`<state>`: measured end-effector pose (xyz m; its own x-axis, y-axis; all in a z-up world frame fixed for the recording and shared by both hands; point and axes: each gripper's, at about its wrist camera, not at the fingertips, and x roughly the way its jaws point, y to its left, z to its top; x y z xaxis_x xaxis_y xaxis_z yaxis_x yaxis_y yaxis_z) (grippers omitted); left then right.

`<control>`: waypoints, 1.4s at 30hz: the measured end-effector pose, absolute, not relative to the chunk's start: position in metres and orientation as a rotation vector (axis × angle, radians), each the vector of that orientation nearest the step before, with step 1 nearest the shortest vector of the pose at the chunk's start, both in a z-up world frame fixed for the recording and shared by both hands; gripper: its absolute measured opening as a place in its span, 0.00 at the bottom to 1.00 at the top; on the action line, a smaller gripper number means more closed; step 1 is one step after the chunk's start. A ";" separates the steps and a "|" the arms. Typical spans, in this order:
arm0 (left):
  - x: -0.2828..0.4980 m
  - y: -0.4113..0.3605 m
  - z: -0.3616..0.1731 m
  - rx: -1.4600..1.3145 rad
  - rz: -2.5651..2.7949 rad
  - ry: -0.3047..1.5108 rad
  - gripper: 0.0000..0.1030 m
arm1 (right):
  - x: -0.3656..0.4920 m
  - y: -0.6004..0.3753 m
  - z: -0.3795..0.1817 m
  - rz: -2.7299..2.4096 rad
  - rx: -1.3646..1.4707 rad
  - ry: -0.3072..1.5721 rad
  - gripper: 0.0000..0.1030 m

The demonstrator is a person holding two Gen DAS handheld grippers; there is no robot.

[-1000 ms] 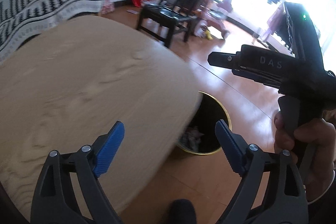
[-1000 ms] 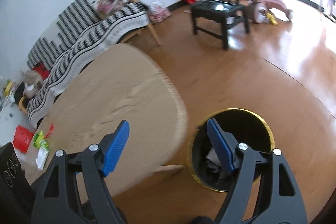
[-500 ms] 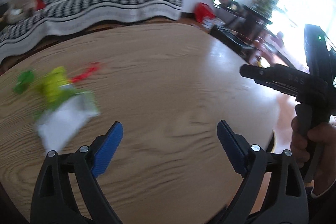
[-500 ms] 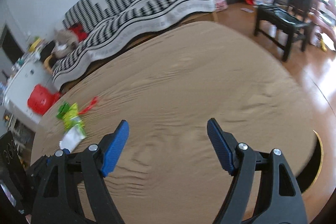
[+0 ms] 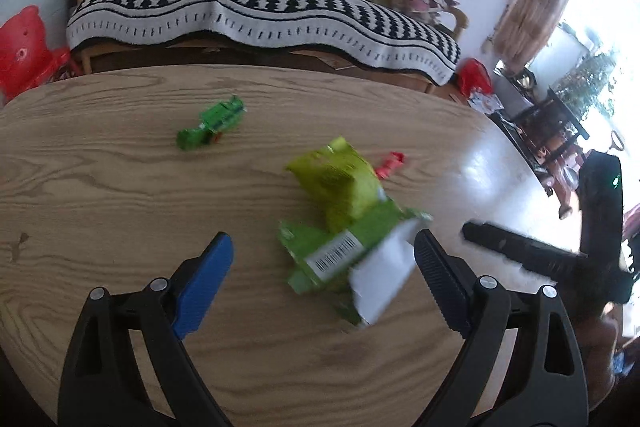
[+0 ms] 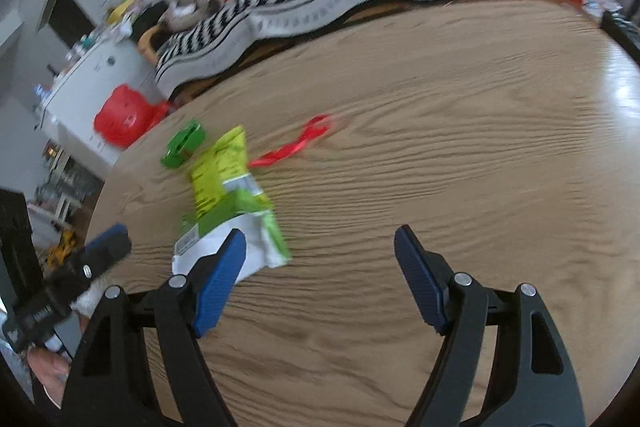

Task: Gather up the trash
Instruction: 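Move both tools back over the table toward the remaining trash, then grasp the yellow-green snack bag with the left tool while the right tool grasps the green box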

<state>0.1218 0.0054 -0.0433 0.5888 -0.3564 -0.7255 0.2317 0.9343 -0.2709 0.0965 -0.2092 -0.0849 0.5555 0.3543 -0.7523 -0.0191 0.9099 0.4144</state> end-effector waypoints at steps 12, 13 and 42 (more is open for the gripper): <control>0.179 0.004 -0.064 -0.253 -0.435 0.944 0.87 | 0.125 -0.157 -0.102 0.429 0.220 0.970 0.72; 0.183 0.002 -0.066 -0.262 -0.443 0.953 0.87 | 0.126 -0.153 -0.102 0.448 0.215 0.968 0.72; 0.187 -0.045 -0.069 -0.172 -0.460 1.009 0.46 | 0.053 -0.158 -0.066 0.640 0.205 0.944 0.10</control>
